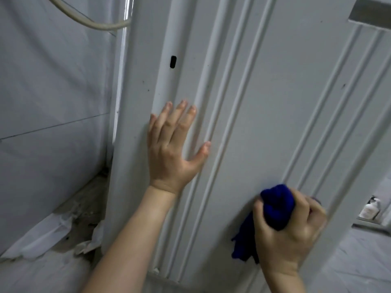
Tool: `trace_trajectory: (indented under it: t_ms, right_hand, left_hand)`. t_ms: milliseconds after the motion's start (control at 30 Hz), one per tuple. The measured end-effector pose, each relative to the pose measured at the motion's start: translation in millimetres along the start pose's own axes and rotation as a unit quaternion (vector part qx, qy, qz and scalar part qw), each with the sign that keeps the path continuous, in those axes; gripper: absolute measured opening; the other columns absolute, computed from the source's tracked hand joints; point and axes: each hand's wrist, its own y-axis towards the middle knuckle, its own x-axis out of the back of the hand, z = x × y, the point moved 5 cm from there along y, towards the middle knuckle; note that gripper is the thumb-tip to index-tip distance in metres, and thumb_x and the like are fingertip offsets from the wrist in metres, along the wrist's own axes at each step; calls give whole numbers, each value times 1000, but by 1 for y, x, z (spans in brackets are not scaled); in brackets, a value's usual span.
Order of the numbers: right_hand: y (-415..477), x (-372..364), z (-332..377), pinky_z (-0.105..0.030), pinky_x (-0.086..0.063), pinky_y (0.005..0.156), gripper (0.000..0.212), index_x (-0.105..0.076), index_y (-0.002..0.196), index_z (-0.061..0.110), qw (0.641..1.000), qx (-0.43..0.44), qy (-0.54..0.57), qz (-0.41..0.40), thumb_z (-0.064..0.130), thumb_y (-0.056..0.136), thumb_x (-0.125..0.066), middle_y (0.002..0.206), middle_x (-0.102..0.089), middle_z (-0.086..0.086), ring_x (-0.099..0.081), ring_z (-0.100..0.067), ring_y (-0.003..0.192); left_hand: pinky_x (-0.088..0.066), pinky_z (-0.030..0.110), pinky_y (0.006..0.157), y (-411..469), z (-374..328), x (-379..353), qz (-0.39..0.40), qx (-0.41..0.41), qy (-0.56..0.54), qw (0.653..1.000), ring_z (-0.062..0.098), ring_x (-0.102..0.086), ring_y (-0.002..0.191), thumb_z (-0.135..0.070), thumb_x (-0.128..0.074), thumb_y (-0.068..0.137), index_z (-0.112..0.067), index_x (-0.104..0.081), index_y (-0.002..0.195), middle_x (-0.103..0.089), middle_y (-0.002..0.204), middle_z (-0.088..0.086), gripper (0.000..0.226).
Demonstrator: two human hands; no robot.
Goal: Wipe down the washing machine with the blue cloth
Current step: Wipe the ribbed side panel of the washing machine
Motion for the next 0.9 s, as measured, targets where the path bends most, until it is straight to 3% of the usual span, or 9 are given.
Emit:
trace_trajectory:
  t_ms: [167,267,433,500,567,633,700,767,900]
  right_hand:
    - [133,-27,55,-48,-44,95,46,-62,112,9,997,2,32,-73,40,80,-69,116,-56,-22,-53,-37,105]
    - [145,-70,118,-41,-38,90,38,-66,104,6,987,159,22,-26,34,78,-70,107,-59,-23,-55,-41,94]
    - [18,-95,146,-43,-44,73,31,-71,102,7,876,442,51,183,22,74,-71,100,-65,-16,-55,-34,81]
    - [-5,-91,135,-43,-45,66,30,-70,104,10,822,506,40,260,23,77,-68,102,-66,-12,-51,-32,77]
    - [17,-96,142,-43,-44,67,28,-68,104,12,801,527,32,283,28,81,-65,103,-65,-10,-49,-31,73]
    - [65,-106,169,-44,-42,70,31,-67,105,10,832,505,25,228,30,82,-64,102,-63,-13,-50,-33,74]
    - [124,-116,206,-44,-41,74,39,-63,109,9,891,434,15,129,34,79,-64,101,-59,-15,-50,-36,79]
    - [167,-130,237,-42,-41,76,46,-61,108,7,930,361,9,72,36,73,-66,100,-59,-16,-50,-36,82]
    - [130,-146,250,-40,-39,76,37,-63,92,4,931,354,47,72,34,70,-65,90,-59,-17,-46,-32,79]
  left_hand:
    - [-32,57,113,3,57,28,-60,129,61,988,35,-43,137,-43,-63,88,-8,-52,143,-49,148,16,66]
    - [-36,49,114,-7,77,29,-42,188,-22,981,28,-43,139,-39,-66,87,-8,-49,145,-45,150,16,67]
    - [-38,39,115,-7,91,39,-19,192,-72,979,21,-45,138,-40,-67,87,-11,-50,143,-49,147,10,65]
    - [-39,36,114,-7,93,44,5,204,-92,975,18,-45,138,-46,-66,85,-16,-48,145,-48,147,4,69]
    - [-39,29,112,-10,101,47,36,228,-110,967,13,-47,135,-51,-66,82,-24,-45,146,-47,146,-6,73]
    - [-42,25,108,-14,111,48,47,278,-159,946,6,-51,130,-54,-69,77,-32,-44,146,-50,142,-16,77]
    - [-46,22,103,-19,119,46,45,329,-200,922,-2,-54,122,-56,-72,72,-36,-47,142,-55,132,-25,78]
    - [-47,22,103,-24,122,45,42,348,-211,912,0,-57,120,-51,-75,72,-30,-52,139,-58,129,-22,74]
    - [-46,17,100,-25,125,50,39,344,-262,901,2,-60,120,-25,-63,84,-29,-56,134,-63,130,-12,51]
